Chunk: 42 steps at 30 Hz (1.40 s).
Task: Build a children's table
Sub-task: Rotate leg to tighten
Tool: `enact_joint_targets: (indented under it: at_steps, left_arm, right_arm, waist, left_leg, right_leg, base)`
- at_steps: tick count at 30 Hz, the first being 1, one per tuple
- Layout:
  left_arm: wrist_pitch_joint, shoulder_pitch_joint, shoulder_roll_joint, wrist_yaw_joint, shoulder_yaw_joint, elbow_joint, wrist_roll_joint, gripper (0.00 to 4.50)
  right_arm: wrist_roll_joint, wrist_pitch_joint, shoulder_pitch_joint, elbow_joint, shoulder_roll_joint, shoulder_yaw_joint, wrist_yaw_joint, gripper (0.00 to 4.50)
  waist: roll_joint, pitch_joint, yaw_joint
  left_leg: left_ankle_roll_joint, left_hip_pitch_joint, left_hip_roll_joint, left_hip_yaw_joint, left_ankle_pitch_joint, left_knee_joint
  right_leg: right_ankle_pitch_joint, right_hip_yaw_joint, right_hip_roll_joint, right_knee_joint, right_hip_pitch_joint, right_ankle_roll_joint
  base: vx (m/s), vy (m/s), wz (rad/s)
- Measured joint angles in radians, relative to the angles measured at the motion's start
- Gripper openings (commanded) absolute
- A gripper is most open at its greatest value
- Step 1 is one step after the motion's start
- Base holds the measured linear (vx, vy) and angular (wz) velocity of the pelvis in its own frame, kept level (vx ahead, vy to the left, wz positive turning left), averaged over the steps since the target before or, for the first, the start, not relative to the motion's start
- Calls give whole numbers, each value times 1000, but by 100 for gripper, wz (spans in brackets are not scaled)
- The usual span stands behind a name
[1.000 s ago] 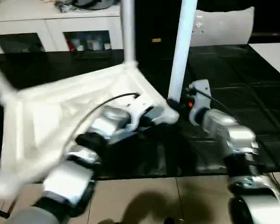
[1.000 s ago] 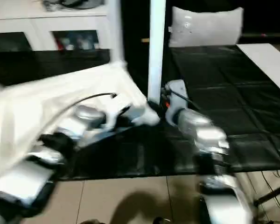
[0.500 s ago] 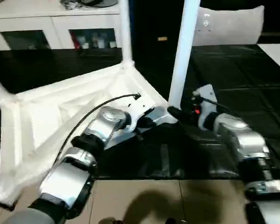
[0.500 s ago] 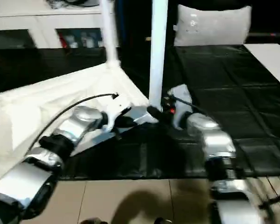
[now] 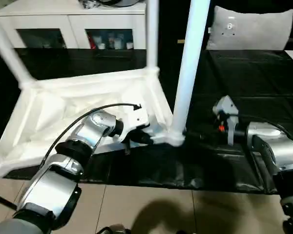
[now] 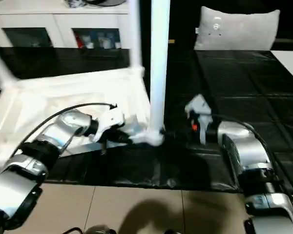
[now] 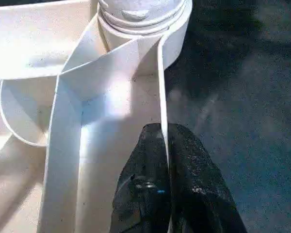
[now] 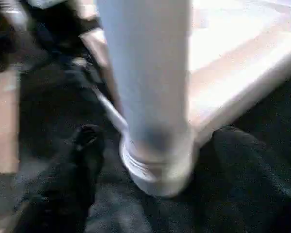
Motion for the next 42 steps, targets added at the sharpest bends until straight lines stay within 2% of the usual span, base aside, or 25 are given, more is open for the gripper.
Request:
enact_joint_targets:
  at_steps: [2,4,6,10,11,16,17,20,24,27,28,29,32,35,37,38,42]
  left_arm:
    - [-10,0,4,-41,-12,-7,0,0]
    - [-12,3,6,-74,-19,-17,-1,0]
    - [-16,8,8,-99,-25,-30,-1,0]
    - [-28,9,7,-114,-34,-36,-2,0]
    - [-30,9,7,-118,-35,-37,-2,0]
    - [-32,9,7,-123,-35,-36,-2,0]
    - [-32,9,7,-123,-35,-36,-2,0]
    - [-20,10,4,-128,-32,-37,-7,0]
    - [65,13,-19,-123,-2,-38,-27,0]
    - [144,7,-39,-21,29,-28,-27,0]
    - [167,3,-48,35,42,-16,-23,0]
    - [194,-9,-62,100,55,3,-20,0]
    - [246,-21,-107,204,82,21,-23,0]
    - [316,-40,-158,342,111,31,-23,0]
    - [334,-42,-176,383,124,30,-23,0]
    - [341,-42,-185,397,129,28,-23,0]
    - [340,-42,-194,414,137,28,-24,0]
  right_arm:
    - [11,3,2,-10,-4,4,38,338]
    - [21,6,3,-11,-9,9,56,334]
    - [26,12,6,-13,-9,18,71,303]
    - [34,23,7,-18,-9,31,95,283]
    - [36,27,7,-20,-9,34,102,259]
    - [36,47,8,-30,-11,41,112,227]
    - [37,53,8,-31,-11,41,112,208]
    - [39,64,10,-40,-14,40,112,199]
    - [65,121,33,-73,8,12,73,197]
    - [51,152,34,-78,73,-26,-73,196]
    - [27,162,21,-69,114,-38,-151,196]
    - [2,169,4,-54,163,-55,-254,196]
    - [-29,184,-31,-26,227,-81,-424,195]
    - [-70,178,-79,21,336,-122,-648,195]
    - [-82,159,-88,35,362,-126,-713,195]
    - [-84,133,-88,46,365,-128,-722,249]
    - [-85,96,-88,61,371,-134,-717,275]
  waist:
    - [0,0,5]
    - [0,0,9]
    - [0,0,11]
    - [0,0,12]
    - [0,0,12]
    - [0,0,12]
    - [0,0,12]
    - [0,0,13]
    - [1,0,15]
    - [2,-1,4]
    - [2,-1,-6]
    - [3,-2,-22]
    - [3,-2,-56]
    - [4,-3,-79]
    - [4,-3,-85]
    - [4,-3,-84]
    - [4,-3,-82]
  left_leg:
    - [0,0,0,0,0,1]
    - [0,0,0,0,0,1]
    - [0,0,0,0,0,1]
    - [0,0,0,0,0,2]
    - [0,0,0,0,0,2]
    - [0,0,0,0,0,2]
    - [0,0,0,0,0,2]
    - [0,0,0,0,0,2]
    - [0,0,0,0,0,2]
    - [-4,2,0,0,1,2]
    - [-7,3,0,0,0,2]
    - [-8,3,0,0,1,2]
    - [-9,4,1,0,0,1]
    - [-9,3,1,0,0,0]
    - [-7,3,0,0,0,0]
    - [-6,3,0,0,-1,0]
    - [-2,1,0,-1,0,-2]
  right_leg:
    - [0,0,0,0,0,0]
    - [0,0,0,1,1,0]
    - [0,0,0,1,1,0]
    - [0,0,0,1,1,0]
    - [0,0,0,1,1,0]
    - [0,0,0,1,1,0]
    - [0,0,0,1,1,0]
    - [0,0,0,1,1,0]
    - [0,0,0,1,1,0]
    - [1,0,0,1,1,-1]
    - [1,0,0,2,2,-1]
    - [2,-1,0,2,2,-1]
    - [2,-3,0,-2,4,0]
    - [2,-3,0,-4,4,0]
    - [2,-3,0,-4,5,0]
    - [2,-3,0,-5,5,0]
    - [2,-3,0,-7,4,1]
  base:
    - [0,0,0]
    - [0,0,0]
    - [0,0,0]
    - [0,0,0]
    - [0,0,0]
    - [0,0,0]
    - [0,0,0]
    - [0,0,0]
    - [0,0,0]
    - [0,0,0]
    - [0,0,0]
    - [0,0,0]
    - [0,0,0]
    - [0,0,0]
    - [0,0,0]
    - [0,0,0]
    - [0,0,0]
